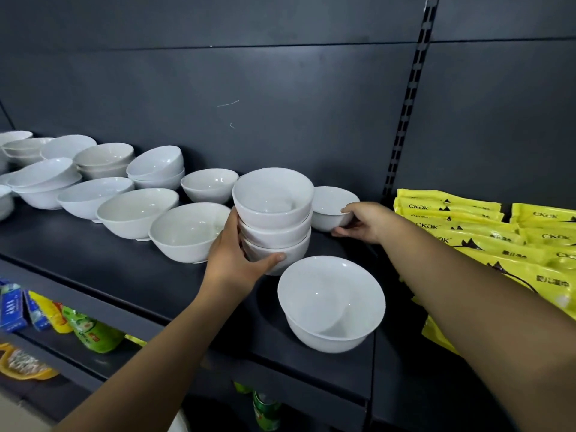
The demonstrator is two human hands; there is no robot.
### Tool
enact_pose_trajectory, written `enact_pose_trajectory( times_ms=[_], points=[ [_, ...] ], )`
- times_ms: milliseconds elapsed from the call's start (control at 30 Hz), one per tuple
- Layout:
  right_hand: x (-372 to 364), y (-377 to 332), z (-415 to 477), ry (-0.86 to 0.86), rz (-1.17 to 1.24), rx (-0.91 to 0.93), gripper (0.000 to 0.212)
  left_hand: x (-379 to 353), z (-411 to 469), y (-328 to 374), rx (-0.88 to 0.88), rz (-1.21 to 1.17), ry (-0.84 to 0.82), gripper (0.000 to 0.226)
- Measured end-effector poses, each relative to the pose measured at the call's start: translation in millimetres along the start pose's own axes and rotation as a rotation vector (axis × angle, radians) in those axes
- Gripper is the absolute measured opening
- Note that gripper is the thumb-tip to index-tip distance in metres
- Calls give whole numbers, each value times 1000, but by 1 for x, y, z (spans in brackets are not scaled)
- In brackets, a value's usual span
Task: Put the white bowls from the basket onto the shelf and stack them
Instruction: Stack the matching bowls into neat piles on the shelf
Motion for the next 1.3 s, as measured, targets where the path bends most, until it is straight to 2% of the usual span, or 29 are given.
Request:
enact_pose_trajectory(
  times_ms=[133,333,567,700,833,967,1000,1033,1100,1167,1300],
  points=[
    [15,-4,-3,58,-45,7,39,-9,5,7,-5,-21,-17,90],
    [26,-23,-19,78,78,55,39,-26,19,11,-2,-27,-56,93],
    [50,-64,-57,290,-8,337,41,-40,31,18,0,26,-29,91],
    [67,-60,-88,232,39,331,38,-52,37,18,-2,38,-23,95],
    [68,-42,-128,133,4,305,17,-57,42,19,18,-49,-121,100],
    [64,-14,-158,6,-112,207,11,-30,16,27,98,-292,-322,56],
    [62,-9,-162,-12,-150,194,13,-20,3,25,113,-387,-395,68],
    [60,-3,-165,-24,-189,186,13,-10,-12,21,135,-473,-487,89],
    [53,4,-170,-37,-252,181,12,5,-40,19,113,-462,-656,122],
    [46,11,-173,-34,-304,189,10,8,-57,19,37,-324,-739,126],
    [36,22,-175,-13,-372,219,6,1,-66,24,20,-240,-630,126]
  ],
)
Point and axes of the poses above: each hand's wrist, its own z-axis towards the middle knuckle, its own x-axis out of the back of the hand, y = z × x, the point moved 1 cm from there along z, towards the middle knuckle, and after that the axes turned 6 degrees about y, right-handed, at the moved point
